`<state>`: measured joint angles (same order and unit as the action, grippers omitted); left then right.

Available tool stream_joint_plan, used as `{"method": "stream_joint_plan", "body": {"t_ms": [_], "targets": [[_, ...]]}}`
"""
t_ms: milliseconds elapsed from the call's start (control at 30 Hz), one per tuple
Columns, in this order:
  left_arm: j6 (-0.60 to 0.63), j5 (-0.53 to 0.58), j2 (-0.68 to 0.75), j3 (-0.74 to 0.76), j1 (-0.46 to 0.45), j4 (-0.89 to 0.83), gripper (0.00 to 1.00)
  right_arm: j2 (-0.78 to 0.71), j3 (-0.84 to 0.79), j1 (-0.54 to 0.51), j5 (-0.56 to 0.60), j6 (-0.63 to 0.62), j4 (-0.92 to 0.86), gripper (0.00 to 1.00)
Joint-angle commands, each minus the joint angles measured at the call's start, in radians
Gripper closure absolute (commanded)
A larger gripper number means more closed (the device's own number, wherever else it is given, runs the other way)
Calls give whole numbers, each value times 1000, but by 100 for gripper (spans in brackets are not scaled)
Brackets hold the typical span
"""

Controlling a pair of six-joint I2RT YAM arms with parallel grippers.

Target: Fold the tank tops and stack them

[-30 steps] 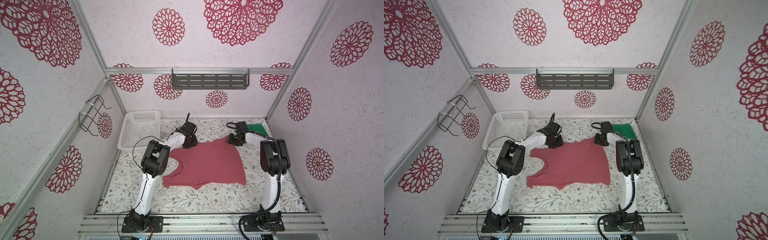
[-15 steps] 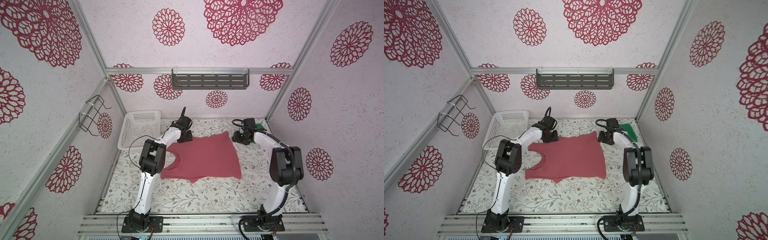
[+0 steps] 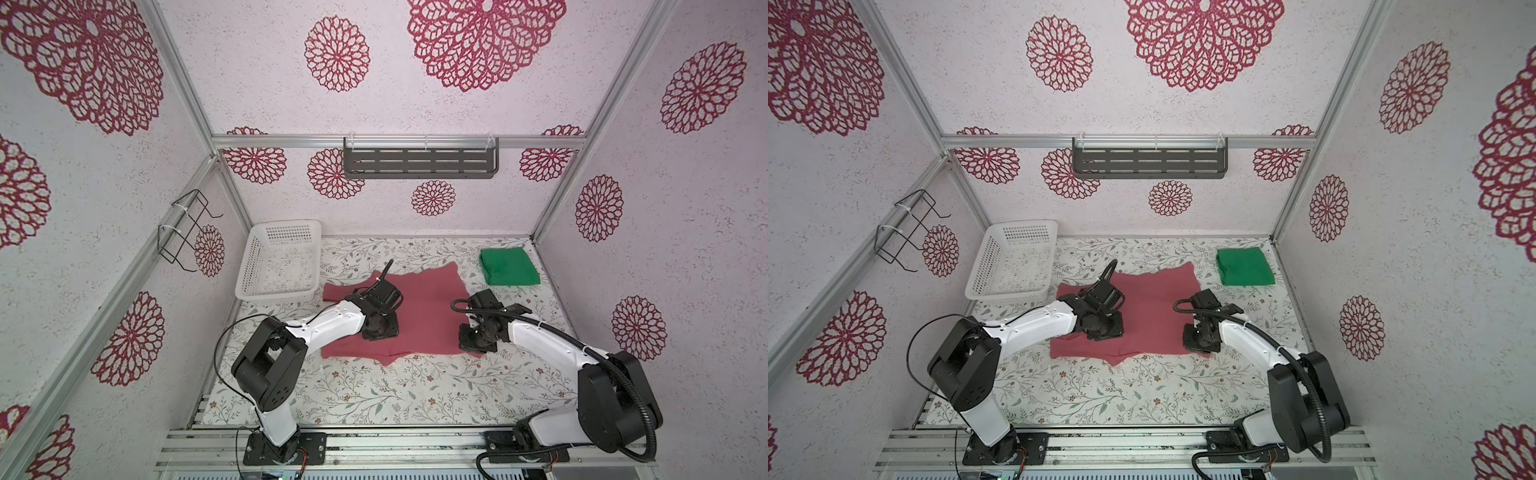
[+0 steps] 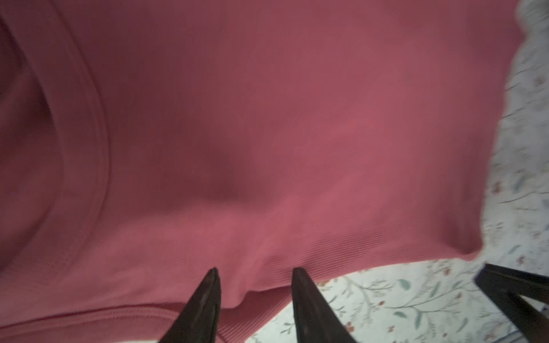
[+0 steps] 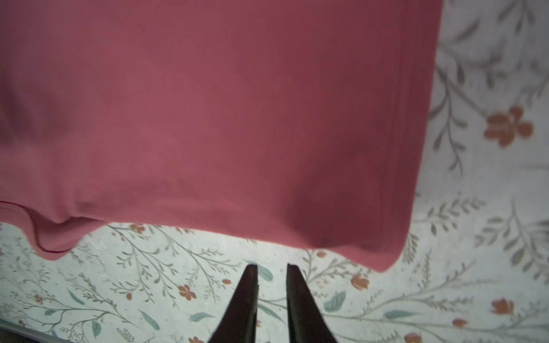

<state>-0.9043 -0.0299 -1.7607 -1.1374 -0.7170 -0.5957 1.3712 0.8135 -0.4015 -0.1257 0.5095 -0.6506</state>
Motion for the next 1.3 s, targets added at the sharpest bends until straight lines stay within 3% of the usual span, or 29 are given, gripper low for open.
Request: {"method": "stream_joint_plan", "body": {"t_ms": [0,133,467,867,1267], "targets": [[-110,21,74,33,-39,0,58,-139,-11,10,66,84,-88,76],[-203,57,166,82,-78,-56,56,-192,-34,29,81,95,-163,68],[-413,-24,206,252,-153,18,55,-245,-118,160,21,90,-125,68],[-379,-32,92,215,-151,63,54,-217,-193,161,2,88,16,64],[-366,-15,66,221,-120,79,75,-54,-190,151,-4,77,163,66]]}}
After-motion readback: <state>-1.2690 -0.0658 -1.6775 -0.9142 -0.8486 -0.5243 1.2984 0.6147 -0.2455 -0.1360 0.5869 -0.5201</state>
